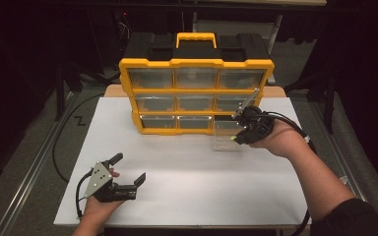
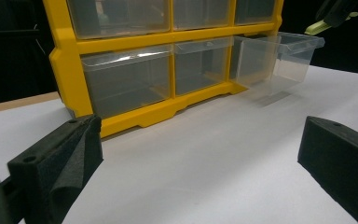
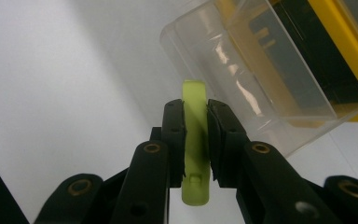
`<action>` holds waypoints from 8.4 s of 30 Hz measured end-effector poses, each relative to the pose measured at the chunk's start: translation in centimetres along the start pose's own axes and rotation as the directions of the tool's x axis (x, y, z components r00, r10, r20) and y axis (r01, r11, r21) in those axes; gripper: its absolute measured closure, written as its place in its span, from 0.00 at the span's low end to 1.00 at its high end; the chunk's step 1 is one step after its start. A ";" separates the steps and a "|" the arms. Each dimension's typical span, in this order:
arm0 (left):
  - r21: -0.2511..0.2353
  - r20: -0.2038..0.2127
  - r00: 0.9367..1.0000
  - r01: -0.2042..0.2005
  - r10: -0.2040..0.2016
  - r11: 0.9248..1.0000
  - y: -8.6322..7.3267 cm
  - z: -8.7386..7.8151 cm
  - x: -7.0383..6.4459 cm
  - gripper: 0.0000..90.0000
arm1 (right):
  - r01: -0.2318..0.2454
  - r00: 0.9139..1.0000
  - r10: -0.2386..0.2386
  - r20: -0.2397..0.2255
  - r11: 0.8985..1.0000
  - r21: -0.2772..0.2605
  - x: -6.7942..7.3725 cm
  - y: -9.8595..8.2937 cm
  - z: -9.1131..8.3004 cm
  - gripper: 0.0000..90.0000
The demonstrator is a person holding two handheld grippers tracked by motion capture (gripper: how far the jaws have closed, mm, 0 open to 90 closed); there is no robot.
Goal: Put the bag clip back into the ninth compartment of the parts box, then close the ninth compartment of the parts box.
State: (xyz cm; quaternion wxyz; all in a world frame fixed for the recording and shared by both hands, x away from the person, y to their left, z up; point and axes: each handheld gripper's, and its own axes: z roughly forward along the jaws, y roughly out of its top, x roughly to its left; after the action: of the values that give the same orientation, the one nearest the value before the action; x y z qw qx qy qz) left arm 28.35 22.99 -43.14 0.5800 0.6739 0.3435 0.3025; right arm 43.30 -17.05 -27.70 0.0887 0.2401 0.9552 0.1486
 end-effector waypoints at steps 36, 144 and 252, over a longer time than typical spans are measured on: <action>-0.004 0.005 1.000 0.004 -0.004 1.000 0.0 -0.1 0.1 0.00 | -0.037 0.999 0.038 0.037 0.999 -0.033 -2.7 3.0 1.6 0.89; 0.013 0.023 1.000 0.001 -0.001 1.000 -0.1 0.0 -0.1 0.00 | -0.162 0.987 0.163 0.007 0.985 -0.058 3.1 -7.1 4.0 0.01; 0.070 0.004 1.000 0.024 -0.024 0.997 -0.5 0.8 -0.2 0.00 | -0.226 0.929 0.365 0.060 0.691 -0.687 7.1 -14.2 9.2 0.44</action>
State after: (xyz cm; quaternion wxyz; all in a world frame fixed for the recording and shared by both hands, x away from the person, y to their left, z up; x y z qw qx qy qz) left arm 28.81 22.46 -43.71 0.5604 0.6903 0.3608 0.2817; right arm 33.23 -23.36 -41.73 0.2353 0.3564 0.7728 0.4695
